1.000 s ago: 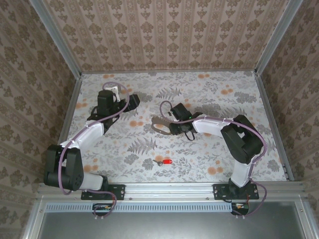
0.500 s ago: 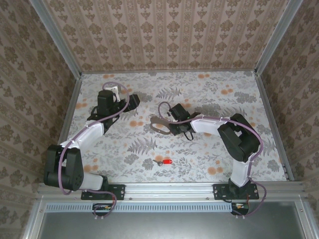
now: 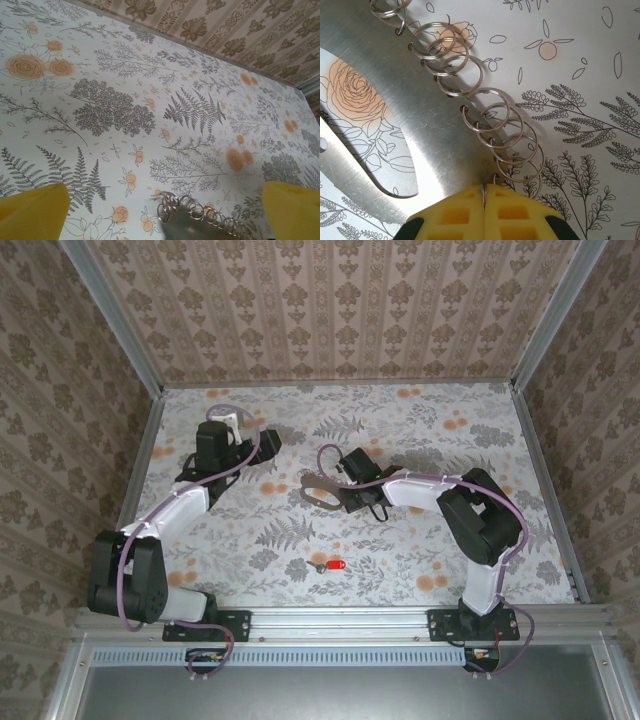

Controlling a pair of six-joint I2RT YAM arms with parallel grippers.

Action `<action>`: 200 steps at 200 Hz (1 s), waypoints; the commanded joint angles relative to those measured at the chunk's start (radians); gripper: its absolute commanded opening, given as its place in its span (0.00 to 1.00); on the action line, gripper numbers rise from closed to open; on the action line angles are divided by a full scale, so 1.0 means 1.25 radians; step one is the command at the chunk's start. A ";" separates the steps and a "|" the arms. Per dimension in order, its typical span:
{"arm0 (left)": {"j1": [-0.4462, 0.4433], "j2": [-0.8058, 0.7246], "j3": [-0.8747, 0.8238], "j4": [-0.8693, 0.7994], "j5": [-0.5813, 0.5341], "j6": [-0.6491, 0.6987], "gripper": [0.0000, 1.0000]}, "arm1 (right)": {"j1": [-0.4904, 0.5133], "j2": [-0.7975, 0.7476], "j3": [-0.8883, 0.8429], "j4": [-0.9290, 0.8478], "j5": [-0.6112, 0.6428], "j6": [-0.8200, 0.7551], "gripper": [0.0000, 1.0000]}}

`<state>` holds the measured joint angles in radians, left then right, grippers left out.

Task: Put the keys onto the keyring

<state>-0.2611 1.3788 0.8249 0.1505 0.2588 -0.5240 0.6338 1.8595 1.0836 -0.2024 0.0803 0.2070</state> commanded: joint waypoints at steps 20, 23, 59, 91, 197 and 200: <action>-0.003 -0.022 0.025 0.007 0.013 0.007 1.00 | -0.015 -0.045 -0.017 -0.011 -0.029 -0.027 0.00; -0.003 -0.023 0.024 0.007 0.013 0.007 1.00 | -0.020 -0.050 -0.021 -0.005 -0.044 -0.027 0.00; -0.005 -0.029 0.023 0.005 0.014 0.009 1.00 | -0.075 -0.050 -0.044 0.044 -0.228 -0.027 0.00; -0.006 -0.030 0.023 0.003 0.014 0.009 1.00 | -0.099 -0.027 -0.048 0.051 -0.287 -0.018 0.00; -0.011 -0.022 0.032 0.006 0.016 0.010 1.00 | -0.136 0.000 -0.067 0.071 -0.271 0.016 0.16; -0.011 -0.022 0.032 0.007 0.015 0.010 1.00 | -0.136 0.000 -0.068 0.072 -0.271 0.017 0.16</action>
<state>-0.2680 1.3788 0.8261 0.1505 0.2657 -0.5236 0.4709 1.8427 1.0191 -0.1116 -0.2512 0.2153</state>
